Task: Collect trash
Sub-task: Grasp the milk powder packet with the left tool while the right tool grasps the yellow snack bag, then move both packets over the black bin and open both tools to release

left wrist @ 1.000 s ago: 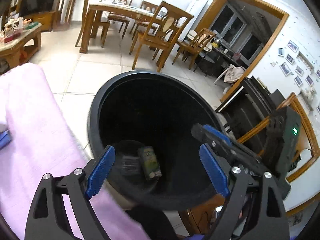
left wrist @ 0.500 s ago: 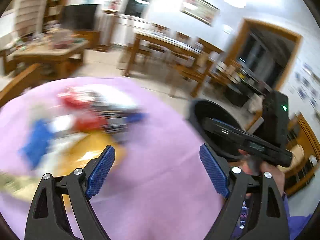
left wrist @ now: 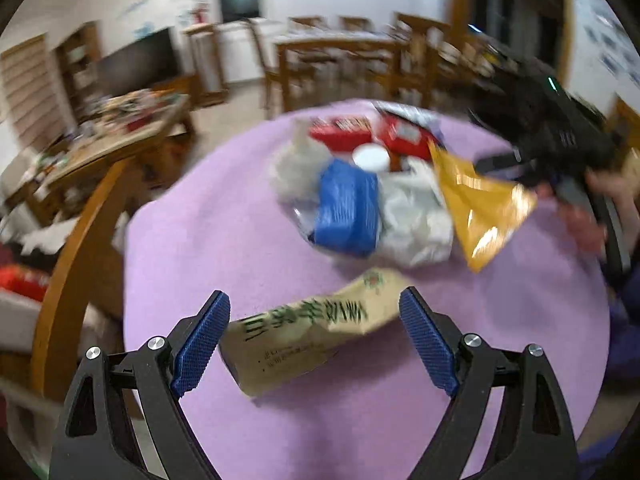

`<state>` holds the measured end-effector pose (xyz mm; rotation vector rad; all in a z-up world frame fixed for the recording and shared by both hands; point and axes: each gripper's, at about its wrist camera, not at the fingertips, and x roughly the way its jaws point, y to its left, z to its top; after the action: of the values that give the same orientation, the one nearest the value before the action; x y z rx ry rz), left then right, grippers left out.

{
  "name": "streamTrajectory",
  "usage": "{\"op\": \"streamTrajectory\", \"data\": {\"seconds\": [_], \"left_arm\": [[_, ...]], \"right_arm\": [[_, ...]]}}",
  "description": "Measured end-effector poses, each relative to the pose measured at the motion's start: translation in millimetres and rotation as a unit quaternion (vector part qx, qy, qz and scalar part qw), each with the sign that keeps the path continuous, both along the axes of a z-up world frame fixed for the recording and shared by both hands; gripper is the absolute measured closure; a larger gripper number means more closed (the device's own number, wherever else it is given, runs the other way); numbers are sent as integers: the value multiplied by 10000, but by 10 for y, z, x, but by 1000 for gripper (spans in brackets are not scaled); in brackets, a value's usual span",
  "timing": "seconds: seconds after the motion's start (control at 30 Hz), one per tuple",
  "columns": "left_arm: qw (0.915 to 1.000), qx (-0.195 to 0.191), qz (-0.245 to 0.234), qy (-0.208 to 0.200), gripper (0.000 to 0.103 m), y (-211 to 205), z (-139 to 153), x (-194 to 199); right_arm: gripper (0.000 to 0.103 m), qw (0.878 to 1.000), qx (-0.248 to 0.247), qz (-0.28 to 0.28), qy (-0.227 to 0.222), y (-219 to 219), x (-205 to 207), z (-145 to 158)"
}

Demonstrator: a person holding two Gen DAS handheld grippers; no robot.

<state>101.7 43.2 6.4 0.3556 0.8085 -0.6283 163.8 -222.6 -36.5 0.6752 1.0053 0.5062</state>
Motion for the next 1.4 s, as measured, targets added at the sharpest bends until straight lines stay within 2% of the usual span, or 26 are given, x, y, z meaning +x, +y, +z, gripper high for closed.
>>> {"op": "streamTrajectory", "data": {"seconds": [0.03,0.1,0.13,0.2,0.23,0.27,0.37,0.63,0.83,1.03,1.17,1.4], "left_arm": [[9999,59,-107,24,17,-27,-44,7],[9993,80,-318,160,17,-38,-131,64],[9989,34,-390,263,19,-13,-176,61],[9975,-81,-538,455,38,-22,-244,72],[9972,-89,-567,477,54,-14,-273,36],[9975,-74,-523,471,61,-34,-299,37],[9974,-299,-337,558,64,-41,-336,62],[9979,-482,38,430,71,-44,-297,-176],[9928,-1028,514,343,73,1,-103,-301],[9814,-1699,895,61,73,-196,209,-483],[9751,-2015,924,-89,73,-559,374,-533],[9704,-2321,662,105,73,-1505,445,-435]], "right_arm": [[27,10000,68,-21,-14,71,-14,-28],[50,9999,99,-45,-51,150,14,-23],[56,9999,72,-40,-76,214,22,-17],[74,9999,28,-37,-139,339,43,-3],[76,9998,8,-41,-177,365,43,3],[80,9997,46,-59,-231,397,37,3],[87,9993,67,-20,-360,493,29,38],[96,9962,-142,136,-845,681,-108,286],[96,9925,-165,226,-1193,485,-282,491],[96,9856,-290,169,-1656,130,-540,684],[96,9797,-426,19,-1959,-216,-673,806],[96,9712,-647,-608,-2212,-1033,-891,880]]}}
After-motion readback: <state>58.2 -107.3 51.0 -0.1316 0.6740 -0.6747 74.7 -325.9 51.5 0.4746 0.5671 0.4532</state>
